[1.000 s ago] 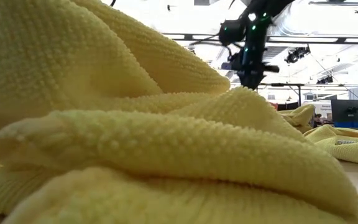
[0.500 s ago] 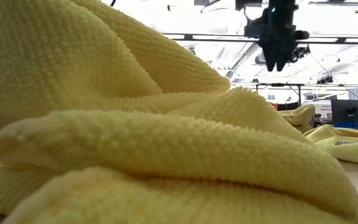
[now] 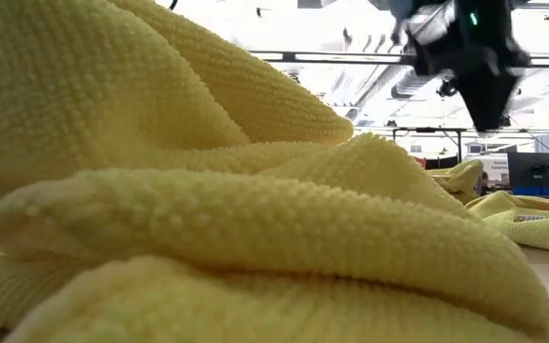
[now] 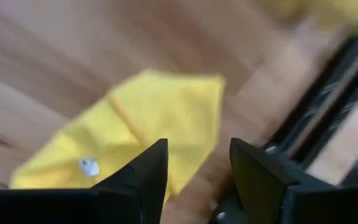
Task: Sort microfiber towel by color & place in baskets
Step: Put the top yellow microfiber cloth into the right transparent bin
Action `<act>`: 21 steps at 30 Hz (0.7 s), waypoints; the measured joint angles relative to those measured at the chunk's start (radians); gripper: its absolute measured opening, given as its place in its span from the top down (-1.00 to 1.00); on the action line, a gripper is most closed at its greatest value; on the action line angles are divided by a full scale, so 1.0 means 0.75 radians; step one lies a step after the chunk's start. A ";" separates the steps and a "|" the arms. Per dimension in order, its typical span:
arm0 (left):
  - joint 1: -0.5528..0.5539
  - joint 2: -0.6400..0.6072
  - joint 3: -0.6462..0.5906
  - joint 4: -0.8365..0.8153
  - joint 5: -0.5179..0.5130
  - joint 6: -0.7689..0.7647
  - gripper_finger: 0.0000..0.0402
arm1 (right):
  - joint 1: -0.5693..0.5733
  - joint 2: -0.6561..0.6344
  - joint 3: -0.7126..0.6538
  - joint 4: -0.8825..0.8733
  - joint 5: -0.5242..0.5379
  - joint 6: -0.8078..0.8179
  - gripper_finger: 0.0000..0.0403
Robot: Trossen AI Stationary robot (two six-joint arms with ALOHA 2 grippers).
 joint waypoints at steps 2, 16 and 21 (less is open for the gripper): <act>0.000 0.000 0.000 0.000 0.000 0.000 0.46 | 0.017 0.002 -0.118 0.094 -0.086 0.002 0.17; 0.001 0.000 0.000 0.002 -0.010 0.002 0.46 | 0.041 -0.007 -0.673 0.899 -0.252 0.040 0.17; 0.001 -0.001 0.000 0.003 -0.052 0.002 0.46 | 0.043 -0.021 -0.757 0.980 -0.207 0.109 0.20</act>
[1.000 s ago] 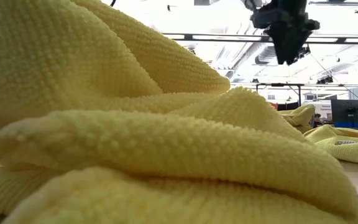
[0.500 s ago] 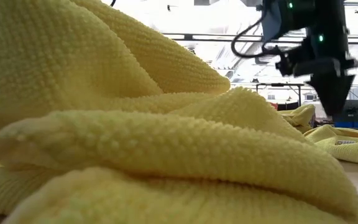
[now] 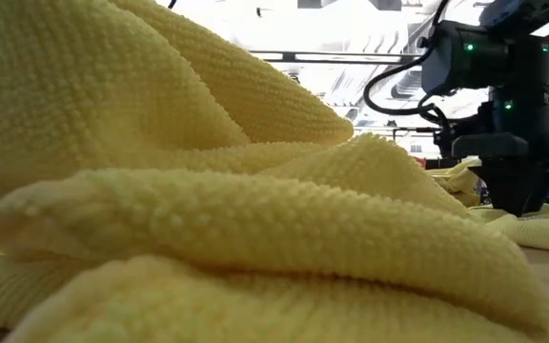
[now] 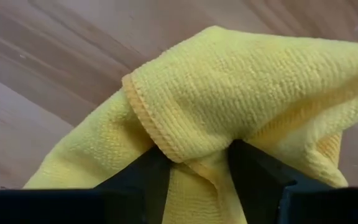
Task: Sort microfiber towel by color & place in baskets
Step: Put the top yellow microfiber cloth into the right transparent bin
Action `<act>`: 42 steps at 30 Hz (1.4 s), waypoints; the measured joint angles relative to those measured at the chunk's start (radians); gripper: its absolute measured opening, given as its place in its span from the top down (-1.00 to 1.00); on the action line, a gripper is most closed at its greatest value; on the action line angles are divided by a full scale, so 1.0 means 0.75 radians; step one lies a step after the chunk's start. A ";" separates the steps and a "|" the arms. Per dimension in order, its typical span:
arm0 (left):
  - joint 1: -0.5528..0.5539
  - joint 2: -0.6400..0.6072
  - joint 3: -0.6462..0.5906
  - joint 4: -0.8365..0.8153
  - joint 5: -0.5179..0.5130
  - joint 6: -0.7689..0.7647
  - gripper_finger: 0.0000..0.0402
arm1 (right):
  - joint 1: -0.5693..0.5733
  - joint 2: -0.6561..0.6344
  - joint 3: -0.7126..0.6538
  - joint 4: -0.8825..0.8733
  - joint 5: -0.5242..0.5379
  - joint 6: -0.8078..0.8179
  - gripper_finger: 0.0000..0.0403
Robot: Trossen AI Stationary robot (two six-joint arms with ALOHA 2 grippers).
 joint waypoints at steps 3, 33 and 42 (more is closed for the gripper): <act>0.000 0.000 0.000 0.002 -0.009 0.033 0.46 | 0.001 0.003 0.015 -0.034 0.013 0.002 0.37; -0.002 -0.316 0.031 -0.075 -0.140 0.470 0.46 | -0.180 -0.246 0.935 -0.730 0.949 -0.436 0.99; -0.002 -0.813 -0.329 0.203 -0.014 0.533 0.46 | -0.588 -0.246 0.938 -0.727 1.144 -0.553 1.00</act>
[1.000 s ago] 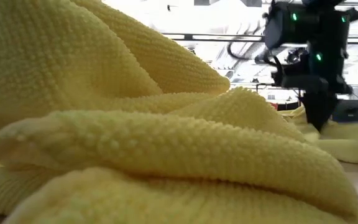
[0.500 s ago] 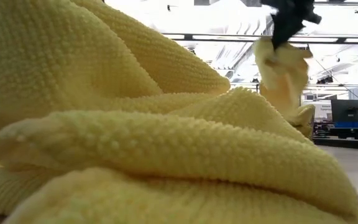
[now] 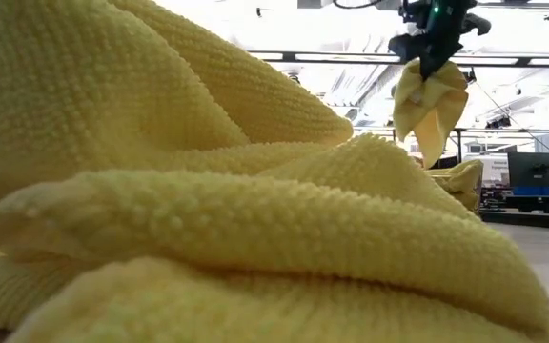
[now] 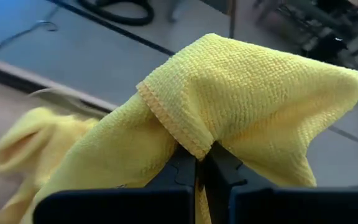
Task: Sort microfiber towel by color & place in baskets
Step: Put the top yellow microfiber cloth into the right transparent bin
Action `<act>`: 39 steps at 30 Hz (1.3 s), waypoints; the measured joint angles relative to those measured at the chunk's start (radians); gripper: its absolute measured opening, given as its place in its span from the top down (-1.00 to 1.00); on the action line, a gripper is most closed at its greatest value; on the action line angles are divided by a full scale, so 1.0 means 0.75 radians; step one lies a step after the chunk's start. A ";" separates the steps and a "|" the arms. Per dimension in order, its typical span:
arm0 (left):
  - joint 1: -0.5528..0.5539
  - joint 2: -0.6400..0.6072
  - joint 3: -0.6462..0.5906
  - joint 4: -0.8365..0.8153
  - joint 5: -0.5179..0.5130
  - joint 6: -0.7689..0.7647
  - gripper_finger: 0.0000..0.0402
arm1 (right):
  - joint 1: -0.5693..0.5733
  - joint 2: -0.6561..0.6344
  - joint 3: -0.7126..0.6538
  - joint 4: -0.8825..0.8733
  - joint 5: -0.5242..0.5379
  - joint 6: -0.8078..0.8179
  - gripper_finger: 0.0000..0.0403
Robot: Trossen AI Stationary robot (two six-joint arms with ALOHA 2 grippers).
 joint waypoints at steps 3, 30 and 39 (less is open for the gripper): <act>0.000 -0.128 -0.096 0.019 0.012 0.009 0.46 | -0.089 -0.001 -0.009 0.046 -0.032 -0.054 1.00; 0.066 -0.591 -0.274 -0.041 0.130 0.260 0.46 | -0.363 0.000 -0.639 0.884 -0.680 -0.189 1.00; 0.127 -0.585 -0.274 -0.044 0.146 0.154 0.46 | -0.384 0.004 -0.560 0.866 -0.601 -0.211 1.00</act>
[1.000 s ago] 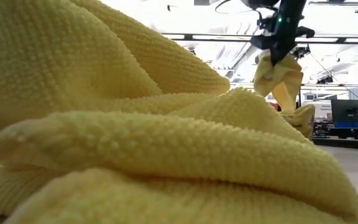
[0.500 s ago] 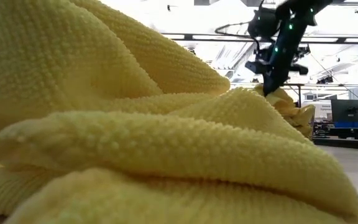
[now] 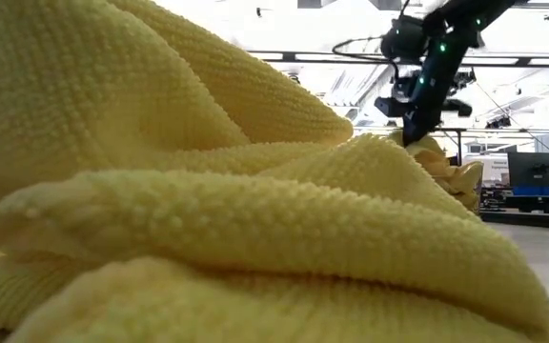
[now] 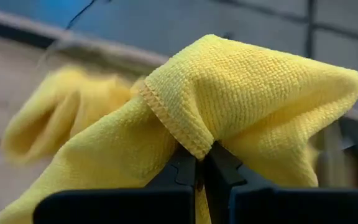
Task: Sort microfiber towel by color & place in baskets
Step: Put the top yellow microfiber cloth into the right transparent bin
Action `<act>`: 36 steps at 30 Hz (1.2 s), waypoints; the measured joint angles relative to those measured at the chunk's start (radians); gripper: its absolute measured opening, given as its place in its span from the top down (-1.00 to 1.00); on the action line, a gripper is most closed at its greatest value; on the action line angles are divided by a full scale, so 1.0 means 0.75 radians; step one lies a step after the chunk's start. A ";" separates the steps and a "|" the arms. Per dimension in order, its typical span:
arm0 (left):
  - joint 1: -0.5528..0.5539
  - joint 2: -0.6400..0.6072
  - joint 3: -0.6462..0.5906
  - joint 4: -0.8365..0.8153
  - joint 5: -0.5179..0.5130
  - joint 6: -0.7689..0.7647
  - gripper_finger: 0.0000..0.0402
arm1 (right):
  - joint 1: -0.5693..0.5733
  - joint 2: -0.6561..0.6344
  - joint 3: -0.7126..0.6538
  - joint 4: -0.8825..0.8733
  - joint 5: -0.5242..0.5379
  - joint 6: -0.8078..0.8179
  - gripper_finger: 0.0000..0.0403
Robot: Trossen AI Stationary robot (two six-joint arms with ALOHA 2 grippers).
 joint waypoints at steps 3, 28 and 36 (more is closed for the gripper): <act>-0.001 0.000 0.000 -0.001 0.000 -0.001 0.46 | -0.001 0.000 0.102 -0.092 0.122 -0.008 1.00; -0.001 0.000 0.000 0.000 -0.002 -0.001 0.46 | -0.047 0.338 0.019 -0.107 -0.046 0.183 1.00; -0.001 0.000 0.000 0.000 -0.002 -0.001 0.46 | -0.090 0.496 0.025 -0.094 -0.097 0.171 1.00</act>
